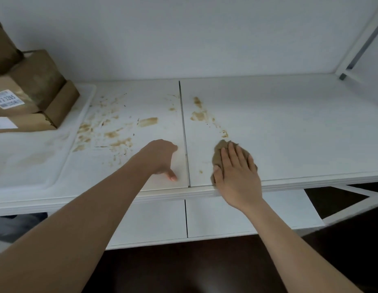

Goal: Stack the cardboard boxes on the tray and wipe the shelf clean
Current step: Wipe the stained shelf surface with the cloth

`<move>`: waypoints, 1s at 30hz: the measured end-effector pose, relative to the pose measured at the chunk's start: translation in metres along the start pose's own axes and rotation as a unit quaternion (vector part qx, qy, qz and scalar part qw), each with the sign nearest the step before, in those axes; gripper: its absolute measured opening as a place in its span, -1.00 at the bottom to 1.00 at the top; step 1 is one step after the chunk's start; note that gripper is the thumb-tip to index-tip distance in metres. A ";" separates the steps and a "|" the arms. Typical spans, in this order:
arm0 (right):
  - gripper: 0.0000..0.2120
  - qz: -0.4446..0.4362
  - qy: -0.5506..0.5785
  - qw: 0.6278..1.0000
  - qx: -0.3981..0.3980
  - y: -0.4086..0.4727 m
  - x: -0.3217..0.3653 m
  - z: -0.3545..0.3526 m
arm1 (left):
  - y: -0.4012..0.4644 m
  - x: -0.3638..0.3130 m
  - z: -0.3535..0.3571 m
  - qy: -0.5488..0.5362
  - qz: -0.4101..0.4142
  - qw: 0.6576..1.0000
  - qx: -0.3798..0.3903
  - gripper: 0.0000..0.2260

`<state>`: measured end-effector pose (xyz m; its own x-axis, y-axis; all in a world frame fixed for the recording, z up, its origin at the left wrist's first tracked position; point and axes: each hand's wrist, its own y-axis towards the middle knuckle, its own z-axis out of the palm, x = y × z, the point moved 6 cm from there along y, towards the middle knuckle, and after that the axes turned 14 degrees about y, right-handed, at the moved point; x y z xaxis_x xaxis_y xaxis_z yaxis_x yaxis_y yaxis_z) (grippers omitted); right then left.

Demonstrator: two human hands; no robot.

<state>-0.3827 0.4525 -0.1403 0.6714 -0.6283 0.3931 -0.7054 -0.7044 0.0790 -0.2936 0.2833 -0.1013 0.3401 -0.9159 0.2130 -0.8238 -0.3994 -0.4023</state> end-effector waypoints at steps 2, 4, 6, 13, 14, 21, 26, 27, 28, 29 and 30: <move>-0.26 -0.048 0.009 0.999 0.012 -0.004 0.026 0.012 | 0.003 -0.001 0.000 0.007 -0.003 1.000 0.003 -0.16; -0.31 -0.097 0.012 0.995 0.024 -0.011 0.037 0.017 | 0.004 -0.002 0.000 0.010 -0.008 1.000 0.007 -0.16; -0.33 -0.143 0.001 0.989 0.045 -0.015 0.031 0.015 | 0.004 -0.002 0.001 0.008 -0.008 1.000 0.007 -0.17; -0.25 -0.042 0.002 0.999 0.025 0.004 0.005 0.005 | -0.004 0.001 0.003 -0.021 -0.003 1.000 -0.005 -0.21; -0.23 -0.036 0.010 0.999 0.028 0.009 0.012 0.009 | -0.003 0.001 0.003 -0.020 -0.006 1.000 -0.003 -0.20; -0.28 -0.174 0.021 0.979 0.100 -0.005 0.053 0.024 | 0.009 -0.002 0.001 -0.002 -0.028 1.000 0.000 -0.23; -0.28 -0.160 0.011 0.981 0.108 0.006 0.026 0.014 | 0.003 0.001 0.001 -0.026 -0.033 0.999 0.002 -0.18; -0.26 -0.136 0.014 0.986 0.097 0.016 0.025 0.014 | 0.002 0.002 0.001 -0.033 -0.032 0.999 -0.001 -0.18; -0.28 -0.114 0.018 0.989 0.090 0.026 0.026 0.016 | 0.000 0.003 0.001 -0.037 -0.031 0.999 -0.004 -0.17; -0.33 -0.094 0.021 0.991 0.089 0.035 0.030 0.019 | -0.001 0.003 0.000 -0.039 -0.030 0.999 -0.006 -0.16; -0.39 -0.080 0.024 0.992 0.091 0.042 0.036 0.022 | -0.001 0.003 -0.001 -0.038 -0.030 0.999 -0.007 -0.16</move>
<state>-0.3829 0.3932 -0.1434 0.7564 -0.4907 0.4326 -0.5356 -0.8442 -0.0210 -0.2922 0.2813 -0.0997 0.4224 -0.8905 0.1689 -0.8069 -0.4544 -0.3773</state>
